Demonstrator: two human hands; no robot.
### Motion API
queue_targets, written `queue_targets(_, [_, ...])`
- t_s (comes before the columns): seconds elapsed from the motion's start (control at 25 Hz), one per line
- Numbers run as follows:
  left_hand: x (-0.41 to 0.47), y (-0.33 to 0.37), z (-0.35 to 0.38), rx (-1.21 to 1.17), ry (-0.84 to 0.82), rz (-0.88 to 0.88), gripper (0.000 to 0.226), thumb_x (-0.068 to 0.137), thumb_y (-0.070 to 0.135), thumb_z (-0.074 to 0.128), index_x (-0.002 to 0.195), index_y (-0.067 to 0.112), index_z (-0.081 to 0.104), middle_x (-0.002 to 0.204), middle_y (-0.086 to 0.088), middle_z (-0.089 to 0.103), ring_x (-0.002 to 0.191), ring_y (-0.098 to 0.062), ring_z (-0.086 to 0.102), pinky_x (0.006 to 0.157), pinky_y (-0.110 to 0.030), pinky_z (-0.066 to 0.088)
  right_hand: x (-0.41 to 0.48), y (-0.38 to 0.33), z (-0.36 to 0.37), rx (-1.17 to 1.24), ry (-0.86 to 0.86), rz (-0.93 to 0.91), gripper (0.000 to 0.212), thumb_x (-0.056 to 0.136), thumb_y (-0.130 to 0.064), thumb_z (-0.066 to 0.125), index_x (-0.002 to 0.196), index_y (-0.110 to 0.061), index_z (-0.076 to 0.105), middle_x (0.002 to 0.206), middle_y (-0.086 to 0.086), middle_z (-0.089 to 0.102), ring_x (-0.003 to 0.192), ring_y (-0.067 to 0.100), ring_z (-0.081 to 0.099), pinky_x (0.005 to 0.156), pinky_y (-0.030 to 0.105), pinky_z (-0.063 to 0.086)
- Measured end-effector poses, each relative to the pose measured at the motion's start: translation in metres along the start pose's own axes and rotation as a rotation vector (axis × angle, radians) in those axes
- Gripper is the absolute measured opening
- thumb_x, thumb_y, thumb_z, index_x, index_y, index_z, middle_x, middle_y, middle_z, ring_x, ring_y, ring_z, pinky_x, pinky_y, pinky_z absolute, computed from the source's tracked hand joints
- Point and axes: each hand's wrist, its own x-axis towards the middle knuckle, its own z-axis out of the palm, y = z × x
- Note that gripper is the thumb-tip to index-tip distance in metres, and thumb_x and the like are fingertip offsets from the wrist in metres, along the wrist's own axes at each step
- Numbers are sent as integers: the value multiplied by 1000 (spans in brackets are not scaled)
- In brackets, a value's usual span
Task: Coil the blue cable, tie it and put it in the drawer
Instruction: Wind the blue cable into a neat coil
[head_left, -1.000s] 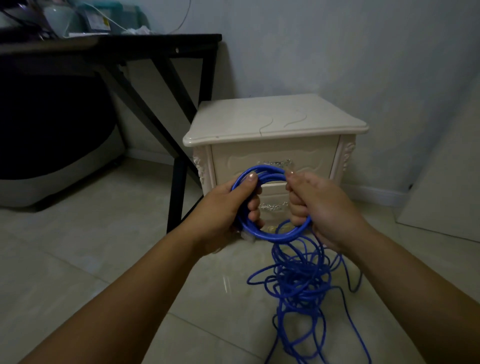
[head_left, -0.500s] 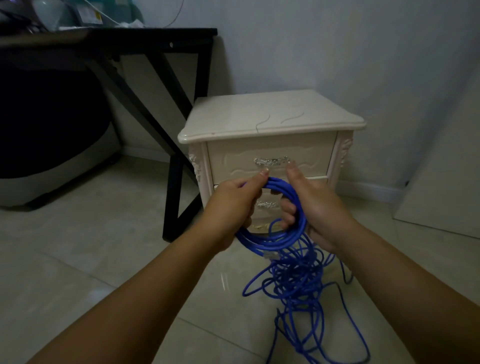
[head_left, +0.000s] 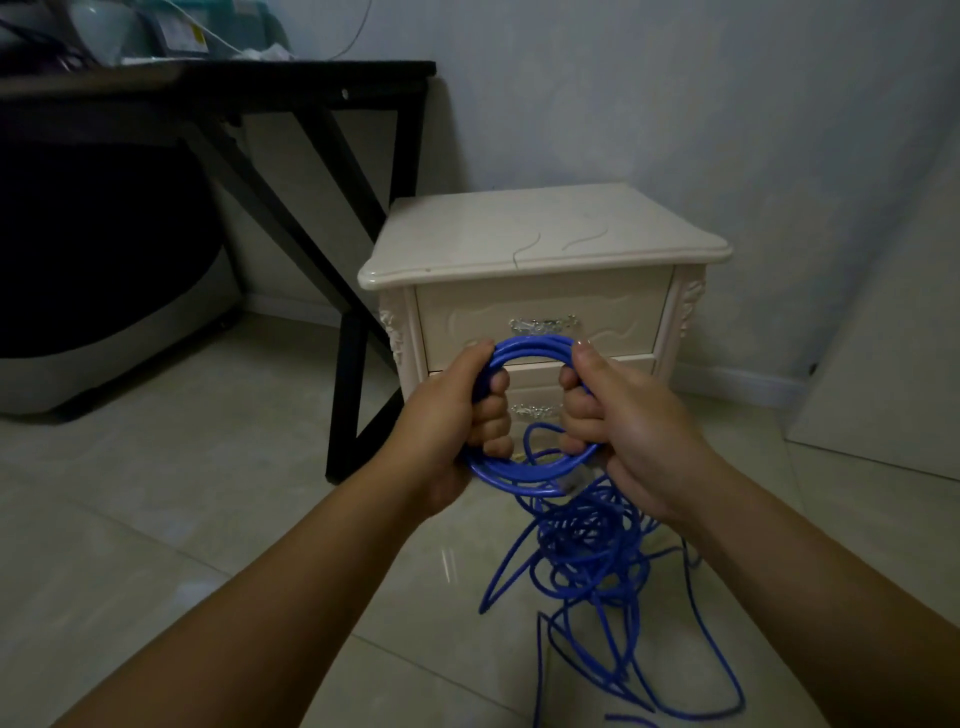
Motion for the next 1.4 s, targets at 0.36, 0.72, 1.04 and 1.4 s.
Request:
queue_targets(0.36, [-2,0,-9,566,-314,-4,39,98,46,40,88,12,56,60,-1,31,49,-13,29,46,-24,38,-1,-10,4,-667,-106,44,53,97,-58,30,73,-17,54,44,-10,40,39,7,34,48,28,34])
queue_targets(0.72, [4,5,-10,109,-12,-5,38,93,36,56,59,21,49,54,6,23,46,-8,15,42,-22,12,1,-1,-25,-422,-364,100,85,78,-82,30,87,-3,62,96,27,70,86,26,69,92,36,48])
queue_targets(1.04, [4,3,-2,-139,226,13,35,92,34,57,62,19,47,48,8,25,39,-6,18,34,-18,16,-8,5,-28,-190,-438,123,89,52,-52,88,125,-14,53,112,11,68,108,22,65,99,33,47])
queue_targets(1.4, [-7,-9,8,-107,92,104,37,96,44,47,73,15,52,51,3,34,43,-10,32,43,-21,33,1,14,8,236,9,53,28,101,-25,45,76,-14,49,47,-7,31,39,7,28,50,23,34])
